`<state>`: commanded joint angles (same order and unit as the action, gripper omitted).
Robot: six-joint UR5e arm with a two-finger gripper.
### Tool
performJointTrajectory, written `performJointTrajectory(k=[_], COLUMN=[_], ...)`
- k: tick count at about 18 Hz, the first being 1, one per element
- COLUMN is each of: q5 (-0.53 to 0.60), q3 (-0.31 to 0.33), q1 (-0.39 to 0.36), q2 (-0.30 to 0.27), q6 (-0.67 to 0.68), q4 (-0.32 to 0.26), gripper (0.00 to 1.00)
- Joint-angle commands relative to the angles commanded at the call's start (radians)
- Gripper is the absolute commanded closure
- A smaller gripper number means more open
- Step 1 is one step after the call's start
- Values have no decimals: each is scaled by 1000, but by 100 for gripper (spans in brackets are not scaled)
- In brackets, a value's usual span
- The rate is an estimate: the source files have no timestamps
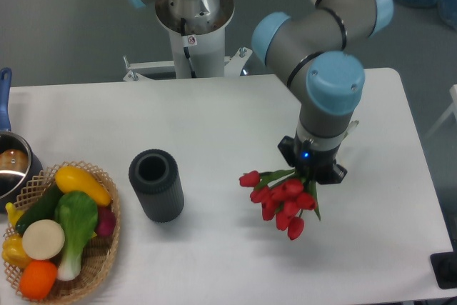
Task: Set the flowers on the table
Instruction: 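Lower the held red tulips with the gripper onto the table surface, then open the gripper to release the tulip stems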
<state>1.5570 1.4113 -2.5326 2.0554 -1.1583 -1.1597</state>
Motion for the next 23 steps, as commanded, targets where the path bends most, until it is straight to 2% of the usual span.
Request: performJointTrajectory(k=[2,4,11,13,15,20,23], q5=[-3,-8,-18,-17,-15,-8,-12], q3=[-2,5,5,6,15,35,66], q1=[14,20,20,20,20,14,-26], q2=[20,35,52,52,52,19,-14], q6=[20,19,11,9,9,20,8], q4=[2,2,2,3,8,31,40], gripper=[78,72,38,12,0,0,0])
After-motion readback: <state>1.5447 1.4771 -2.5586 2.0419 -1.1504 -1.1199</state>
